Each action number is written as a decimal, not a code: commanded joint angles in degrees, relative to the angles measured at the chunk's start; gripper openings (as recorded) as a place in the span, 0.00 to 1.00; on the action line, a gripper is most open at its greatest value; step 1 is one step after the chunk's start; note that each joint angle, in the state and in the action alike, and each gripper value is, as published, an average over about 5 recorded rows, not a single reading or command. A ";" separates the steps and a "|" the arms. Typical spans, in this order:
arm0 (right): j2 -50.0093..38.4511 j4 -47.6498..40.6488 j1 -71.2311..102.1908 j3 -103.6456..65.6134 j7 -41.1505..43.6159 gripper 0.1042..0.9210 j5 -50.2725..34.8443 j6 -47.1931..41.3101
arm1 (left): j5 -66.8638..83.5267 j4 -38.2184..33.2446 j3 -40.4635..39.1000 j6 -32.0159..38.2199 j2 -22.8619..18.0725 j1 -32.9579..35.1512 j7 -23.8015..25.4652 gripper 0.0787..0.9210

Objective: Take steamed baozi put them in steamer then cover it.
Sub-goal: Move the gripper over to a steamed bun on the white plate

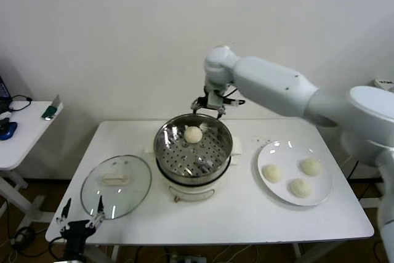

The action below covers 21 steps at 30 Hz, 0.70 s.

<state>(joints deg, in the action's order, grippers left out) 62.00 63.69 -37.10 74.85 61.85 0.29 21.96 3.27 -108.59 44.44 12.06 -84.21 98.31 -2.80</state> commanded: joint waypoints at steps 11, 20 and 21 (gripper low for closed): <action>-25.66 7.26 7.73 7.24 -0.51 0.88 -20.84 -34.23 | -0.32 -1.43 -0.10 -0.52 0.35 0.22 0.70 0.88; -22.05 -0.45 20.71 -1.09 -1.08 0.88 -14.49 -34.14 | -0.25 -2.14 -0.01 -1.24 0.18 1.01 0.24 0.88; -21.25 -1.59 22.54 -2.64 -1.08 0.88 -13.61 -33.89 | -0.18 -2.55 -0.01 -1.42 0.17 1.16 0.27 0.88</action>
<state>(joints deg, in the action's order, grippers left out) 43.03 64.75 -23.16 76.21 60.94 -13.45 -6.52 2.83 -109.67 44.44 11.35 -84.00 98.64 -2.54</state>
